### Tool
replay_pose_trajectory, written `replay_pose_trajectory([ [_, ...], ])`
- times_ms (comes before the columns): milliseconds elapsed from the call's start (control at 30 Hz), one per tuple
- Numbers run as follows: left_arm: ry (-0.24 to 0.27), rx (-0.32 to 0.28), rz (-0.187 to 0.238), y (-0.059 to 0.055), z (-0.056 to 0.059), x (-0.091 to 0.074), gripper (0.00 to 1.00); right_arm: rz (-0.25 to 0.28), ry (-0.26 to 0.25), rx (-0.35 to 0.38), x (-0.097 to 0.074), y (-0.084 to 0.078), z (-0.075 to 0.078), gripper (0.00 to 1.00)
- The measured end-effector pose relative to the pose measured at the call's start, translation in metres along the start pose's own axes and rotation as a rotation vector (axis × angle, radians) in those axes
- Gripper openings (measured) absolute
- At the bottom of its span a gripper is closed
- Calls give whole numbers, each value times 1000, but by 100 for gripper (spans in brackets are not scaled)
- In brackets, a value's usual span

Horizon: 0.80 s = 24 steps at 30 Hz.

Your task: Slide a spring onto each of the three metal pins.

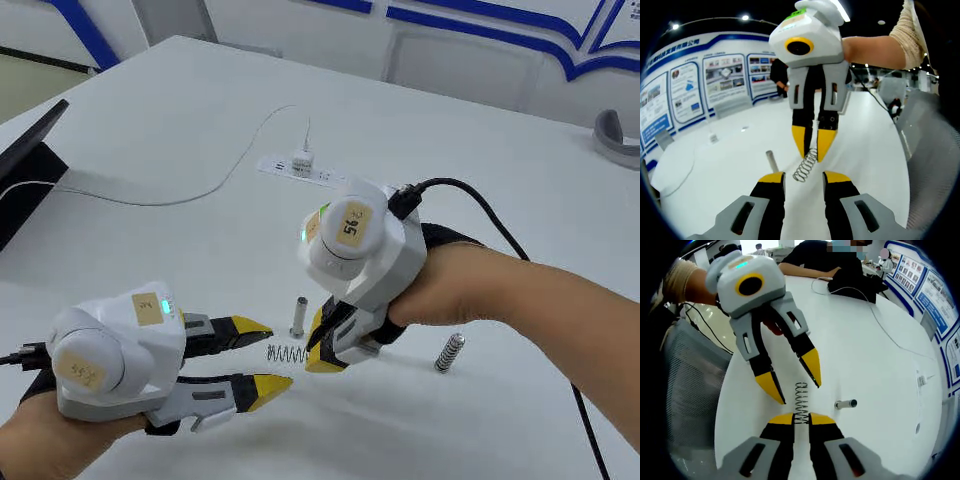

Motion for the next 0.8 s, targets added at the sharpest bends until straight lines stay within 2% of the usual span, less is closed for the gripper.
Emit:
replay_pose_trajectory([
  [467,-29,25,17,3,5,3,14,-18,47,-73,-4,0,-7,12],
  [800,-54,10,27,4,11,4,11,-9,59,-107,-6,-2,-9,12],
])
Point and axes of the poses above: the centre of the closed fingertips' face, and the gripper's own axes: x roughly forward along the fingers, z roughly to its right, y roughly out of its top, the point moved 2 cm from there along -x, roughly backward along the fingers, and after that the axes turned 14 degrees about z, right-handed, at the moved point
